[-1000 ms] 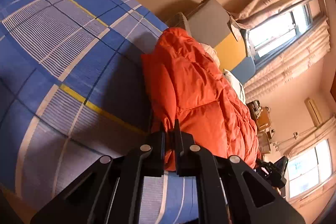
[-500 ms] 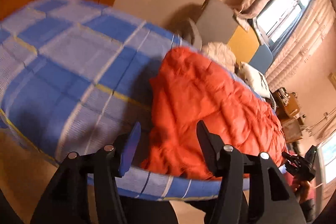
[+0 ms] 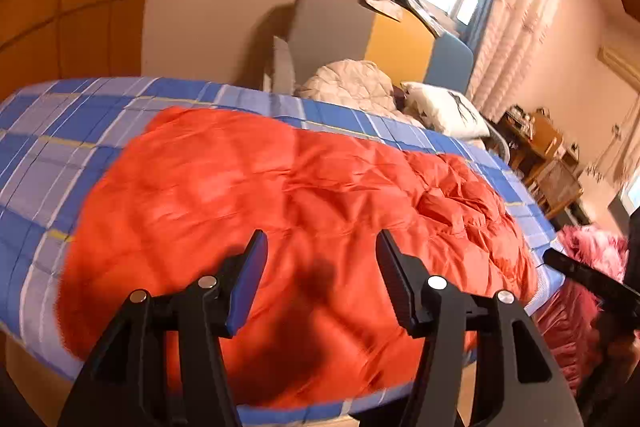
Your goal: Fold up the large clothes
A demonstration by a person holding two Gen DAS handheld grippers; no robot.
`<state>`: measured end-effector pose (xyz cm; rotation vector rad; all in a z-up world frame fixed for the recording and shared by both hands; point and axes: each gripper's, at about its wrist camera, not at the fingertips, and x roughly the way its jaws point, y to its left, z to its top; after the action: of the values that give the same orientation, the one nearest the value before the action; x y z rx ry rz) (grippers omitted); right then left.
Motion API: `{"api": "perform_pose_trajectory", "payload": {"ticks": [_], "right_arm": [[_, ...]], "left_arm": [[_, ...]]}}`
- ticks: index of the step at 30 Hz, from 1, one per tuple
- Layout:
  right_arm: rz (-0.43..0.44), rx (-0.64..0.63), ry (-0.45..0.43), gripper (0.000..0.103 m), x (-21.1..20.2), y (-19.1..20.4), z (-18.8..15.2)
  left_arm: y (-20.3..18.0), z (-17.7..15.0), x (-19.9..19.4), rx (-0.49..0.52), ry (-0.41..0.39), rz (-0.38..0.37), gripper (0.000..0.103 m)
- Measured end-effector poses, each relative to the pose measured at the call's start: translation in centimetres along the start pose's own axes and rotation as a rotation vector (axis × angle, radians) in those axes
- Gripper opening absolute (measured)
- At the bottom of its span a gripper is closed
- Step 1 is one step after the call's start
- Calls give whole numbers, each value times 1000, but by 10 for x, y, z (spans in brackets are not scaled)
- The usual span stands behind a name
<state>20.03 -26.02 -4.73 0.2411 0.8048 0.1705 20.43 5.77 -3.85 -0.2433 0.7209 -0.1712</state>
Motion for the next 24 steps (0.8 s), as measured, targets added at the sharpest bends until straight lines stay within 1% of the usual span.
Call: {"api": "perform_pose_trajectory", "payload": {"ticks": [2,5,8,13,19,24], "right_arm": [[15,-36,28,58,11,17,-4],[4,-93,61,58,30,37,-8],[-23,-127,89,58,47,45,-13],[-32,-132,114,58,62,44,-15],[-48,-140,134,58,76,43,-21],[-40,-120,148,58,86,37,-23]], "left_arm": [[-11,1,16,19,17,16,56],[-17,-1,38,32,47,45,56],[-16,-2,54,29,56,78,56],[-17,-3,72,45,59,109,56],[-18,-7,90,68,73,121,56],[-18,-9,98,81,80,124,56]]}}
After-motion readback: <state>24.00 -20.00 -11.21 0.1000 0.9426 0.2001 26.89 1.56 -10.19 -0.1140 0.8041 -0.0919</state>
